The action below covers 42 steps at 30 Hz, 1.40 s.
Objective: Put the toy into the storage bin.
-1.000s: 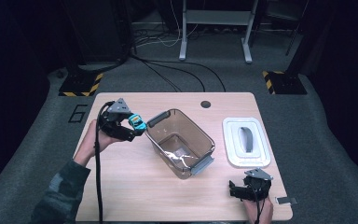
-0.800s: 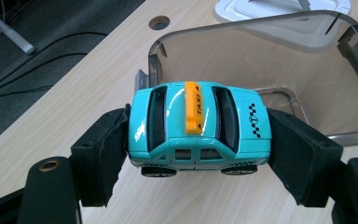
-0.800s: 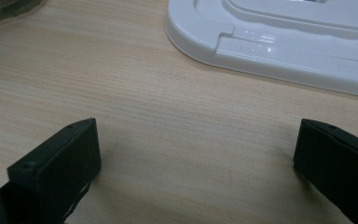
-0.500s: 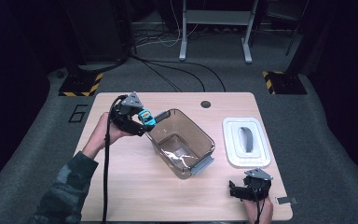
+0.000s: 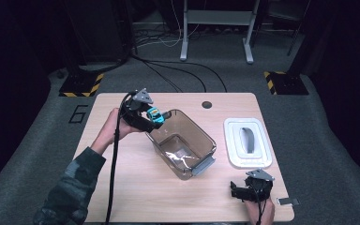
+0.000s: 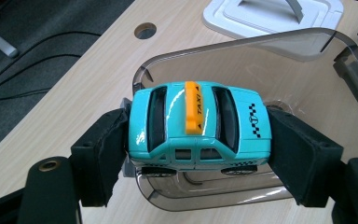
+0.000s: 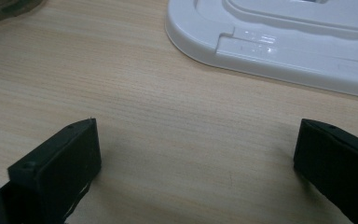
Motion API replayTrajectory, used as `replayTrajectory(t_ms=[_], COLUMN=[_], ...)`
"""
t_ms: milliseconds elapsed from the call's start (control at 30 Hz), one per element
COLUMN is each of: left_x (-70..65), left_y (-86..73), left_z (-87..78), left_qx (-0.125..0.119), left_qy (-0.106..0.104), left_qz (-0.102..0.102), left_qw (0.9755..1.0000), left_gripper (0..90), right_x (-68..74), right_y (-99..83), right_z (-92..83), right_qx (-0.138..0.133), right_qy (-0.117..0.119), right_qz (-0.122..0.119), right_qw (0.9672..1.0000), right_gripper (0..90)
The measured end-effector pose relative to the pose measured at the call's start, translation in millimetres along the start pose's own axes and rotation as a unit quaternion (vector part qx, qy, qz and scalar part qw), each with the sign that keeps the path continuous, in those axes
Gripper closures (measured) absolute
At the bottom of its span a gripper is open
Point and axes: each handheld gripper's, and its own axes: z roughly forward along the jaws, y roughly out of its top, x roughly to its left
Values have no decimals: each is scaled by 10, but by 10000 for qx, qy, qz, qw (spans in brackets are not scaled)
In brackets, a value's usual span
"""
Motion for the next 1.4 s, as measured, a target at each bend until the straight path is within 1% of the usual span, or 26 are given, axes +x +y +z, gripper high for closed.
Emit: replayTrajectory(t_ms=[67, 133, 167, 267, 300, 333, 400, 567, 667, 733, 800, 1000, 1067, 1100, 1133, 1200, 1233, 1300, 1333, 1400], left_x=[-6, -18, -21, -26, -22, -22, -14, -15, -39, -54, -69, -128, -143, -143, -148, -147, -143, -133, -137, -136], left_y=[25, 47, 58, 73, 77, 79, 95, 139, 204, 230, 253, 295, 310, 310, 318, 319, 316, 317, 318, 321], left_z=[4, 15, 22, 61, 74, 92, 121, 179, 244, 291, 336, 465, 505, 505, 551, 574, 621, 663, 684, 719], left_qx=[65, 72, 76, 56, 94, 80, 133, 143, 175, 208, 259, 345, 421, 421, 471, 479, 513, 563, 580, 618], left_qy=[-9, -3, -32, -81, -109, -80, -83, -124, -162, -176, -184, -280, -318, -318, -340, -371, -373, -388, -385, -400], left_qz=[29, 41, 63, 52, 46, 55, 54, 34, 72, 57, 87, 76, 104, 104, 112, 87, 49, 47, 6, -8], left_qw=[10000, 10000, 9999, 9999, 9999, 9999, 9999, 9998, 9997, 9996, 9995, 9990, 9986, 9986, 9982, 9981, 9980, 9976, 9976, 9973], left_gripper=[247, 247, 247, 247, 247, 247, 247, 247, 247, 247, 247, 247, 247, 247, 247, 247, 247, 247, 247, 247], right_x=[0, 0, 0, 0, 0, 0, 0, 0, 0, 0, 0, 0, 0, 0, -1, 0, 0, 0, 0, 0], right_y=[0, 0, 0, 0, 0, 0, 0, 0, 0, 0, 0, 0, 0, 0, 0, 0, 0, 0, 0, 0], right_z=[0, 0, 0, 0, 0, 1, 1, 1, 1, 1, 1, 0, 0, 0, 0, 0, 0, 0, 0, 0], right_qx=[0, 1, 1, -1, -1, -2, -3, -3, -3, -2, -3, -3, -4, -4, -2, -4, -5, -6, -5, -4], right_qy=[0, 0, 0, -2, -2, -3, -3, -4, -5, -5, -5, -9, -11, -11, -8, -11, -12, -12, -11, -11], right_qz=[0, -1, 0, 0, 0, 2, 4, 4, 3, 3, 5, 6, 8, 8, 3, 9, 11, 10, 10, 6], right_qw=[10000, 10000, 10000, 10000, 10000, 10000, 10000, 10000, 10000, 10000, 10000, 10000, 10000, 10000, 10000, 10000, 10000, 10000, 10000, 10000], right_gripper=[0, 0, 0, 0, 0, 0, 0, 0, 0, 0, 0, 1, 2, 2, 1, 1, 1, 1, 2, 2])
